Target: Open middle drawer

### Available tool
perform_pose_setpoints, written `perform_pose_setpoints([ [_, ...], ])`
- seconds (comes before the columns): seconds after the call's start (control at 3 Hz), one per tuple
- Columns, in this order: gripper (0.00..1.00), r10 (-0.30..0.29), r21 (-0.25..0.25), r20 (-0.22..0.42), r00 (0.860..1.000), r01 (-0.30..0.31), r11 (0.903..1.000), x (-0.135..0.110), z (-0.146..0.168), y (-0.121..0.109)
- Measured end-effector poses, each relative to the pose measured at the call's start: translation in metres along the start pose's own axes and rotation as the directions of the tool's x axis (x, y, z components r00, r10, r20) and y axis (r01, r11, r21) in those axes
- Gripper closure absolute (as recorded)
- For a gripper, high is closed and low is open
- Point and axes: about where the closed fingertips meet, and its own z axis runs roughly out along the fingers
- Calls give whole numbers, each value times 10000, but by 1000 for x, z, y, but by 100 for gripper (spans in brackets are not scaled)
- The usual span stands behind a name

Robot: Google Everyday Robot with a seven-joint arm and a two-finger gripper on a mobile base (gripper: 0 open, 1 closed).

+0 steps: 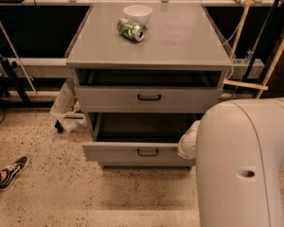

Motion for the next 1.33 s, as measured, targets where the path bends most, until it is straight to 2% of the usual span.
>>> perform_pose_setpoints([
  [1.33, 100, 11, -18, 99, 10000, -11, 10000, 0, -5, 5],
])
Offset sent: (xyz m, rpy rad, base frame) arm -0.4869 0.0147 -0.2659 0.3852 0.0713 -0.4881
